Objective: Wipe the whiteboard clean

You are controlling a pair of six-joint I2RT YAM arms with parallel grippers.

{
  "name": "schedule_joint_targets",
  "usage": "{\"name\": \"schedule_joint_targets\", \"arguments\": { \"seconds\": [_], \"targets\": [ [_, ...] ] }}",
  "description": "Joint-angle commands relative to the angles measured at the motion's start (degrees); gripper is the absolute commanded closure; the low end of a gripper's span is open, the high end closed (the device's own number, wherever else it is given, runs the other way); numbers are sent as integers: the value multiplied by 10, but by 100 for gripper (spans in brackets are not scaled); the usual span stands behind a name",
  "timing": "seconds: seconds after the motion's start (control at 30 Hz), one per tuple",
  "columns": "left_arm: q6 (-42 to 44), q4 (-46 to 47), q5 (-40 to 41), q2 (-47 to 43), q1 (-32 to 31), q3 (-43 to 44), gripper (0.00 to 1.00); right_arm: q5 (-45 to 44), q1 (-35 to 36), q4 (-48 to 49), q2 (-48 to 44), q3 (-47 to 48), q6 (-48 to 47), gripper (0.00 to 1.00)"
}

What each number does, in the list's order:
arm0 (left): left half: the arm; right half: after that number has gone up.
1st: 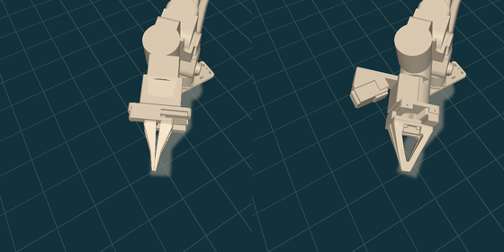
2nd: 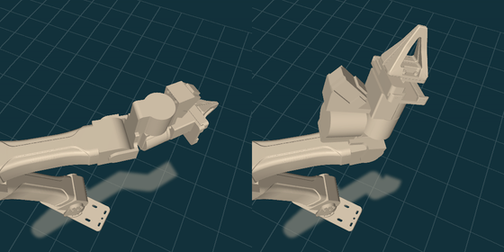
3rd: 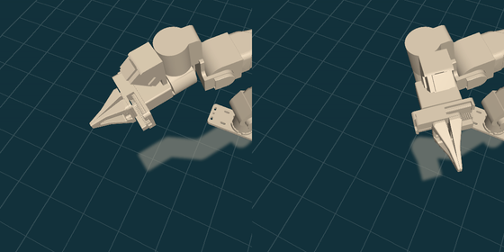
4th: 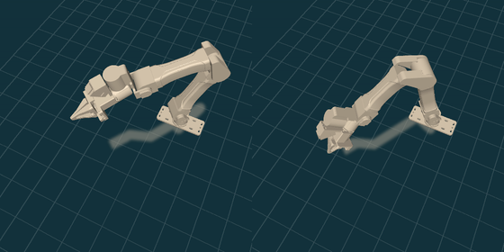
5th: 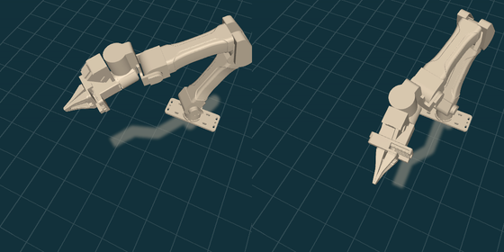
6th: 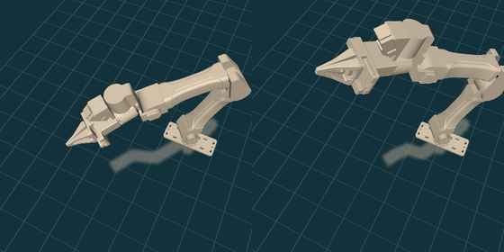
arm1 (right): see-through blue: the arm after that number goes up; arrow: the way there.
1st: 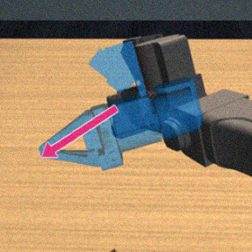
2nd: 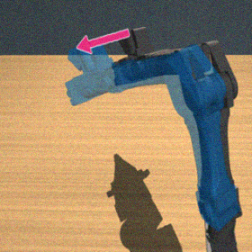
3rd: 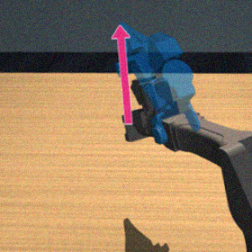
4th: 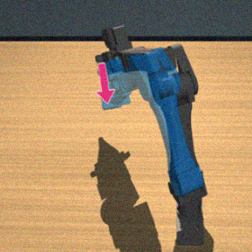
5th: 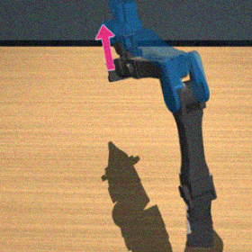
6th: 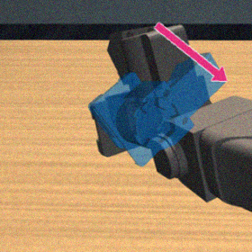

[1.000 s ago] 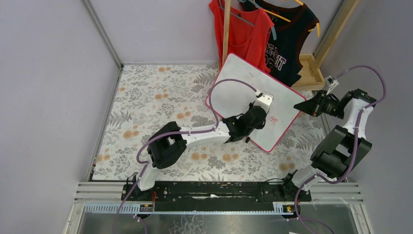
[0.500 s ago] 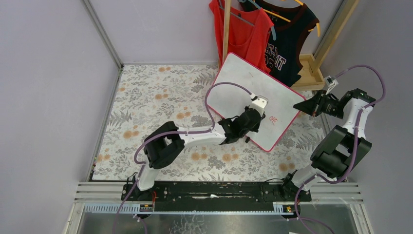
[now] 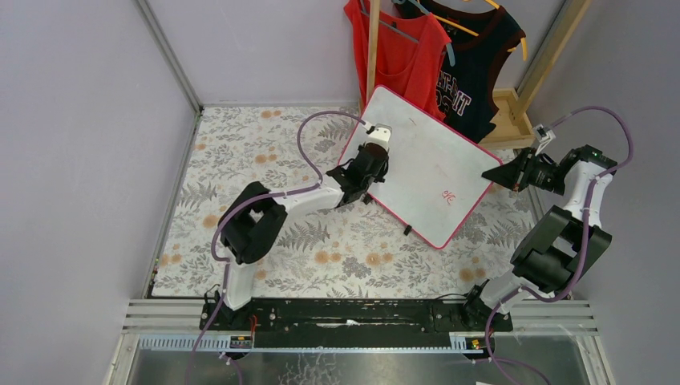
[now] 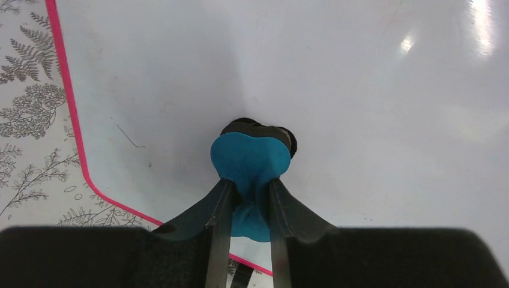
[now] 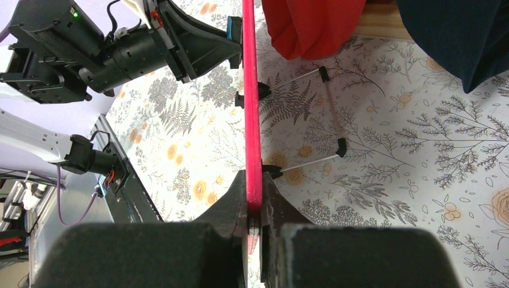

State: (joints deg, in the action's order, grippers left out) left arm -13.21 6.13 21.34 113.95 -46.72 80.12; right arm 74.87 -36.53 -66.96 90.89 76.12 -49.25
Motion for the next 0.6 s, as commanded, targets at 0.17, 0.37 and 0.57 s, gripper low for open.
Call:
{"name": "schedule_joint_targets", "arguments": {
  "seconds": [0.17, 0.37, 0.57],
  "targets": [
    [6, -12, -6, 15, -59, 39, 100, -45, 5, -18, 1, 17, -45, 100],
    [9, -38, -3, 66, -143, 122, 100, -45, 5, -26, -1, 18, -51, 100],
    [-3, -55, -10, 101, -202, 189, 100, -44, 5, -27, -1, 18, -51, 100]
  ]
}}
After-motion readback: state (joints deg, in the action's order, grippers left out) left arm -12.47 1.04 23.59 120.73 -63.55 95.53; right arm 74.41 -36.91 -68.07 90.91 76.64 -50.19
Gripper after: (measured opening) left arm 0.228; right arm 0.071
